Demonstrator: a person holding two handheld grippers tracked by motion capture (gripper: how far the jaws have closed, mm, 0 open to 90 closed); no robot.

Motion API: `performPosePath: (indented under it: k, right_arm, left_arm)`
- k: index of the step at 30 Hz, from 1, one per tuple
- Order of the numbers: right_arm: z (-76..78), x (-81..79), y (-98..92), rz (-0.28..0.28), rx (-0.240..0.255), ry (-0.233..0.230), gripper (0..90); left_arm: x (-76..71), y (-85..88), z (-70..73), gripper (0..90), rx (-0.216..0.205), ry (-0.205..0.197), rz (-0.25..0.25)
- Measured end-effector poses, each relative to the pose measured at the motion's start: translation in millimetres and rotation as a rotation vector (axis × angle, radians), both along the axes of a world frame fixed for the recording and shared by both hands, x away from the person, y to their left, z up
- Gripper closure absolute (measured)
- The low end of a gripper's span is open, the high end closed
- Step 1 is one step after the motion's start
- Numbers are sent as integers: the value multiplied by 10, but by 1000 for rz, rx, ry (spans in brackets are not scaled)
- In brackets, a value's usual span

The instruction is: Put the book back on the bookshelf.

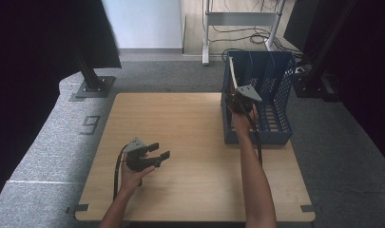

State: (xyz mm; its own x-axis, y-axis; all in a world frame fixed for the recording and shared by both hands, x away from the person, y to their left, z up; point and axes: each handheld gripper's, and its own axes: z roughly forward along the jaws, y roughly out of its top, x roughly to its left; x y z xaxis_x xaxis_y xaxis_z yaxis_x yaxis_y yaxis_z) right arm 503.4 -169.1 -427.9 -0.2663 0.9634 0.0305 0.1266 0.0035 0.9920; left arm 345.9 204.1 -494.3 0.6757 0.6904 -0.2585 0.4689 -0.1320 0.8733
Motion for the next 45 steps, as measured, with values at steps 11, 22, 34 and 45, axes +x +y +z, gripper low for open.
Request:
performPosePath:
  k: [11, 22, 34, 45]
  right_arm:
    - [10, -39, 3, 47, -19, 27, 518]
    - [17, -65, -14, 38, -35, 39, 492]
    - [13, -99, -33, 29, -48, 29, 482]
    - [-54, -139, -105, 28, -32, 51, 475]
  left_arm:
    - [9, 16, -3, 304, -2, 0, 5]
    - [10, 10, -5, 304, 2, 1, 2]
    - [13, 3, -14, 304, 4, 5, -2]
    - [17, -11, -26, 304, 9, 8, -4]
